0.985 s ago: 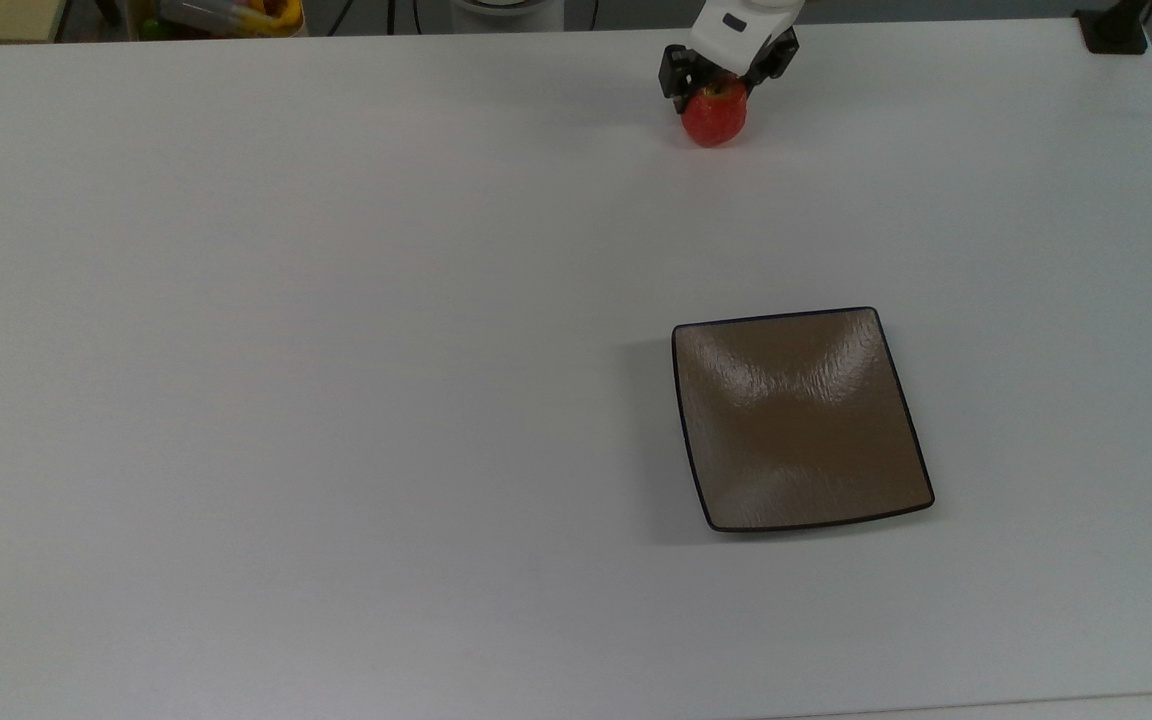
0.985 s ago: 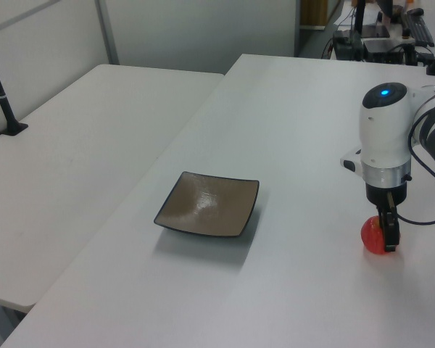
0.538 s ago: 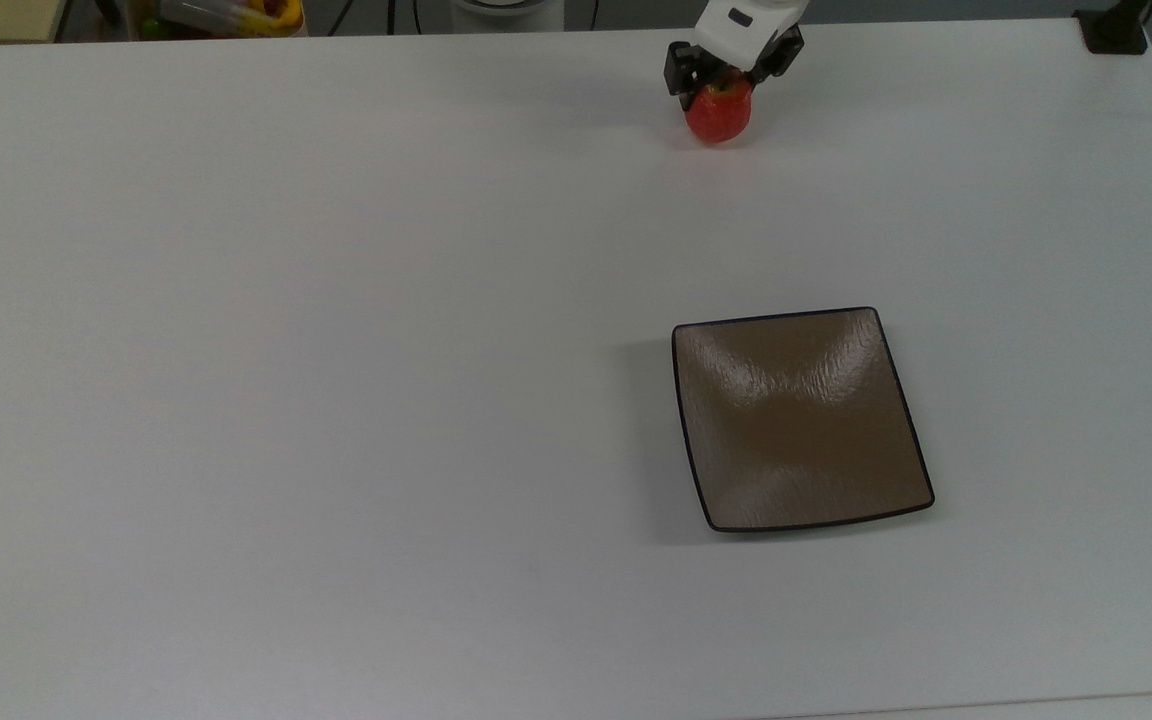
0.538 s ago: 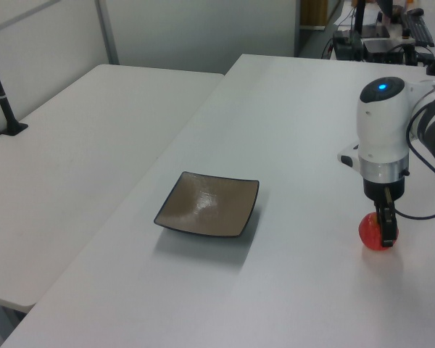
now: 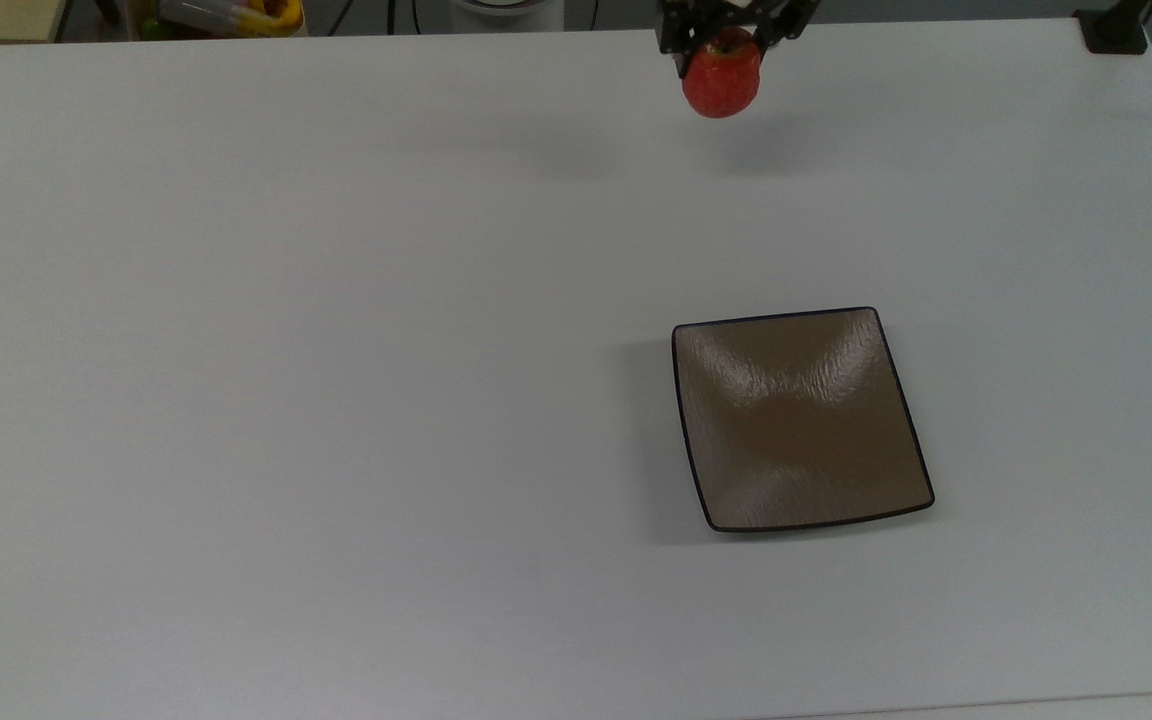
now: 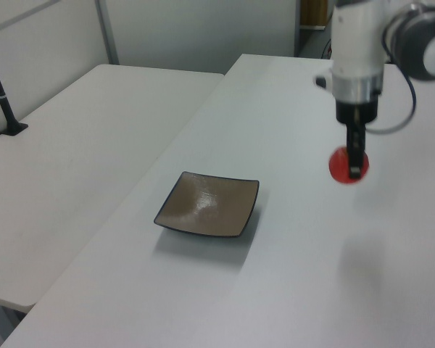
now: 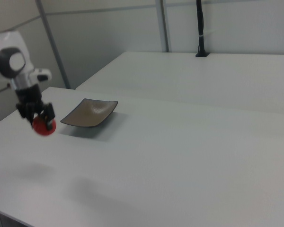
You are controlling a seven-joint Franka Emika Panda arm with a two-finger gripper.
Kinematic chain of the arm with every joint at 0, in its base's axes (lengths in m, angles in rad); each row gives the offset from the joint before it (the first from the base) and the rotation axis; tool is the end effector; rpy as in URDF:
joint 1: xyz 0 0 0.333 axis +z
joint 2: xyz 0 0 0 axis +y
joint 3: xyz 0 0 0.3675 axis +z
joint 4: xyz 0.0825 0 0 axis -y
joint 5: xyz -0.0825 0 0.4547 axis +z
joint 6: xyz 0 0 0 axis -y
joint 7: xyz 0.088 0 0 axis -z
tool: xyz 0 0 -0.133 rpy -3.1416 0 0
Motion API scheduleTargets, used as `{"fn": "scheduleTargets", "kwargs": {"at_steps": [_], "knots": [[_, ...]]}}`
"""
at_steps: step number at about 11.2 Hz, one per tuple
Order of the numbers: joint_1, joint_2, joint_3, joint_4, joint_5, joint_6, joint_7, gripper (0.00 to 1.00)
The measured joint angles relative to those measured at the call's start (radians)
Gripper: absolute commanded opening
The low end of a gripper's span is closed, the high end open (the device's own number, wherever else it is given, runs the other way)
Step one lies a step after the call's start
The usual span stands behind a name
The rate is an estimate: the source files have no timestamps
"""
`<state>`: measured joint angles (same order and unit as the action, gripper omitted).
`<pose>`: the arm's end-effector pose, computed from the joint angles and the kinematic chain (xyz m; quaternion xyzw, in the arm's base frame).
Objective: Apples placed on a ceramic plate
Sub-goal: 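Lift the apple and carry it over the brown square plate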
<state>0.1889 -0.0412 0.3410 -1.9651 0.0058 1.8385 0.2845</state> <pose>0.5157 0.3050 0.4823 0.9917 0.1210 -0.0386 0.0212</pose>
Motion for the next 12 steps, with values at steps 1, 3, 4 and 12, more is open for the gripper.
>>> {"fn": "scheduleTargets", "kwargs": {"at_steps": [1, 3, 4, 12], "knots": [[-0.002, 0.008, -0.037, 0.080, 0.000, -0.039, -0.024, 0.28], [-0.003, 0.085, -0.089, 0.260, 0.001, -0.105, -0.048, 0.28], [-0.003, 0.147, -0.093, 0.339, 0.000, -0.122, -0.048, 0.28], [0.058, 0.596, -0.093, 0.679, -0.140, 0.204, -0.102, 0.29]]}}
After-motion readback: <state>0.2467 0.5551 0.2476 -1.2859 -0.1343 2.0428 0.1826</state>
